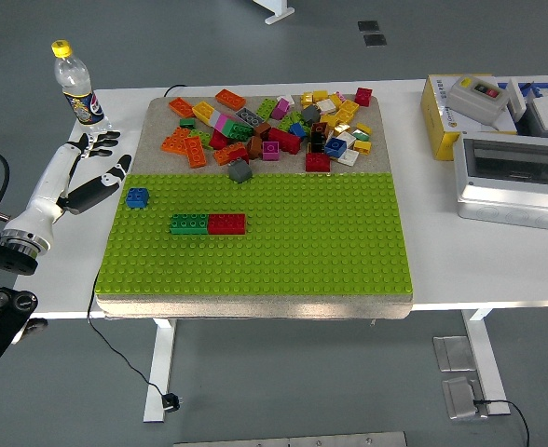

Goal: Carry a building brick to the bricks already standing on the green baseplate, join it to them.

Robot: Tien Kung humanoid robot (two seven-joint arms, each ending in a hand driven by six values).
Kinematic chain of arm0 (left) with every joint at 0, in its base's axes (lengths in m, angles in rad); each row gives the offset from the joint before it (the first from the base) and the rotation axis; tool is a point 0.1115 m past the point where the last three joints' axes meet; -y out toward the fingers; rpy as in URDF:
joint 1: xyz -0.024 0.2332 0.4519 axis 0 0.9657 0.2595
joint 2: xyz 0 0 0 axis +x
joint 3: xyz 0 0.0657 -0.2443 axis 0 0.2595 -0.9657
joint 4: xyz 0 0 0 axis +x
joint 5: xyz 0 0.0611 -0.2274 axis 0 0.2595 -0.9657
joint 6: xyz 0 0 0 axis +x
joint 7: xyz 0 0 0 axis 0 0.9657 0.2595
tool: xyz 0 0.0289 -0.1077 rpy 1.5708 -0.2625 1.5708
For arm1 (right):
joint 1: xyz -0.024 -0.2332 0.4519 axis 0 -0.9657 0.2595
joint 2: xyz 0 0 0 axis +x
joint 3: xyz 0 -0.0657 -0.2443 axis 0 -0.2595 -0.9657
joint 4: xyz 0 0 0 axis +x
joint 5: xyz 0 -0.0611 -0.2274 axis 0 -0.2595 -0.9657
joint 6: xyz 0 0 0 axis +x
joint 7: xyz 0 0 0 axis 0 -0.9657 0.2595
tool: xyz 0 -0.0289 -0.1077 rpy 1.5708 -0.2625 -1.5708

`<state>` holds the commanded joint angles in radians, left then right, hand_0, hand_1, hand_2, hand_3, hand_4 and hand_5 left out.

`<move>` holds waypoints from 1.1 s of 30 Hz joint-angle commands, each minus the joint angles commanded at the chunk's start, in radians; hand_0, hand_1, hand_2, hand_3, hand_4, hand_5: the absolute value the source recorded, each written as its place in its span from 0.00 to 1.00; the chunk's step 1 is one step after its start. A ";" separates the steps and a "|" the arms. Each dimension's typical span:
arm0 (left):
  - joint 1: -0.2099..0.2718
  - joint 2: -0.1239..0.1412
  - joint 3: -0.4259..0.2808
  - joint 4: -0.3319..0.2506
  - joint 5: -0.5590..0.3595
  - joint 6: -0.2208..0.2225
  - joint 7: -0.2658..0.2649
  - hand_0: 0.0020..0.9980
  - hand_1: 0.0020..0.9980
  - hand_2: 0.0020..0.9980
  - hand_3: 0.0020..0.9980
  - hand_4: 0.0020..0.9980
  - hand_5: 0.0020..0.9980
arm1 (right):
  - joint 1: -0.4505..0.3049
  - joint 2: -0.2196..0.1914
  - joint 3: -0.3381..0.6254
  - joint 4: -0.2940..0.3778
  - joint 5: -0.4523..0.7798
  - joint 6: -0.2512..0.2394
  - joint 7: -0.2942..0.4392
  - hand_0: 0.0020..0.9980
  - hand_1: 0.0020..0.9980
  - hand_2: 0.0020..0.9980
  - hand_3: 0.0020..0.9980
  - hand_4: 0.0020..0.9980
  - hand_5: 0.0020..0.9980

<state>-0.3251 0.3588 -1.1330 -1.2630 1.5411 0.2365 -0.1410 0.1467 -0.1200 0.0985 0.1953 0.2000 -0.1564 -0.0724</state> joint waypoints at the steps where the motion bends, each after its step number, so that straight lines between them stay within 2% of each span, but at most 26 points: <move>1: -0.002 0.001 0.004 0.000 0.000 0.000 0.000 0.89 0.72 0.73 0.82 0.66 0.57 | -0.001 0.001 0.002 0.000 0.000 0.000 0.000 0.74 0.74 0.79 0.76 0.42 0.90; 2: -0.005 0.001 0.007 -0.001 0.000 0.000 0.000 0.89 0.74 0.69 0.82 0.65 0.56 | -0.001 0.001 0.003 0.000 -0.001 0.000 0.000 0.73 0.74 0.79 0.76 0.42 0.90; 8: -0.019 0.002 0.019 -0.011 0.003 0.001 0.001 0.90 0.74 0.68 0.81 0.64 0.55 | 0.000 0.004 0.017 -0.001 -0.006 -0.001 0.001 0.73 0.74 0.79 0.76 0.42 0.91; 33: -0.044 0.006 0.029 -0.026 0.019 0.001 0.005 0.90 0.74 0.68 0.81 0.62 0.53 | -0.005 0.011 0.019 -0.002 0.007 -0.001 -0.020 0.74 0.74 0.80 0.76 0.41 0.91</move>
<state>-0.3689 0.3652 -1.1035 -1.2891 1.5600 0.2378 -0.1358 0.1416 -0.1092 0.1172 0.1933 0.2066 -0.1574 -0.0927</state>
